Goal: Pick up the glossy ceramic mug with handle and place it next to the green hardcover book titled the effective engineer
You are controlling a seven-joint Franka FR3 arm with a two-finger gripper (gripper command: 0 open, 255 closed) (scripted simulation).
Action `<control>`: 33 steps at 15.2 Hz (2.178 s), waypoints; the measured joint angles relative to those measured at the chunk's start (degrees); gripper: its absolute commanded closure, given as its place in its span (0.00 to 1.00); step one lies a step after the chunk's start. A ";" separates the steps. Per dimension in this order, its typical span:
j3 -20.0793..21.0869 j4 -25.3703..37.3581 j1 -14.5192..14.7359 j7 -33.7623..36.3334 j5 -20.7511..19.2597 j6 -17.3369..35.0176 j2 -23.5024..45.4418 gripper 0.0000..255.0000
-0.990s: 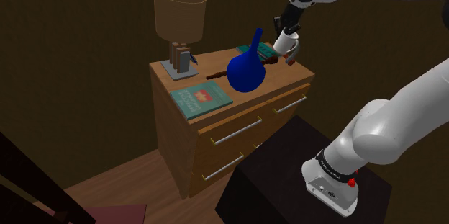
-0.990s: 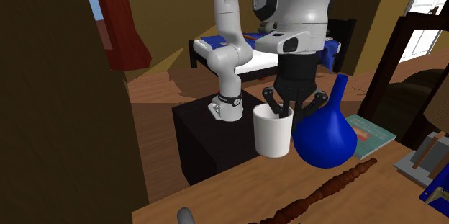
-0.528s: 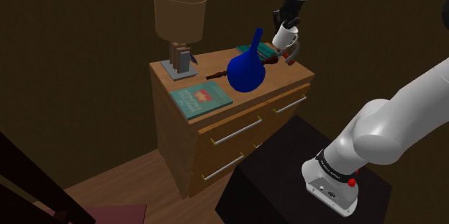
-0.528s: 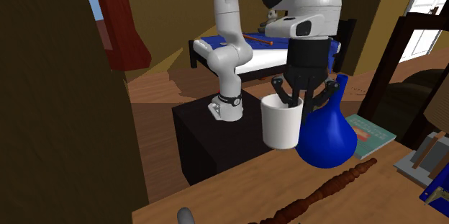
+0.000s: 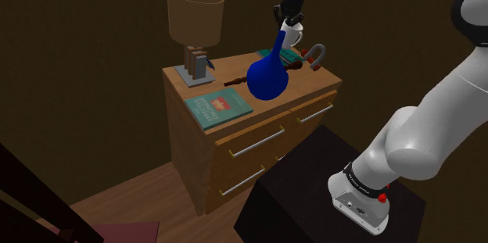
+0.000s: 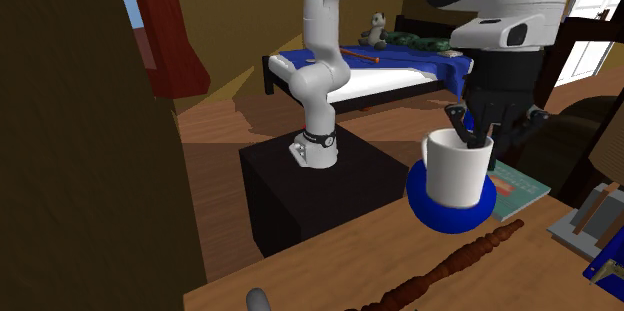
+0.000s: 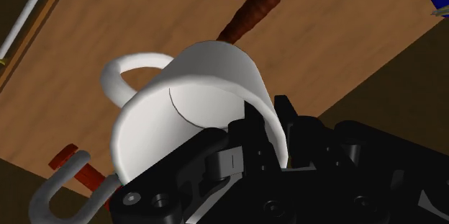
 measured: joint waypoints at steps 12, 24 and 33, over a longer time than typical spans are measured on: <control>5.10 22.57 5.22 10.12 3.16 -6.88 16.99 1.00; 5.66 17.83 5.78 11.42 3.57 0.59 19.93 1.00; 5.82 12.77 5.83 11.66 3.79 6.82 21.13 1.00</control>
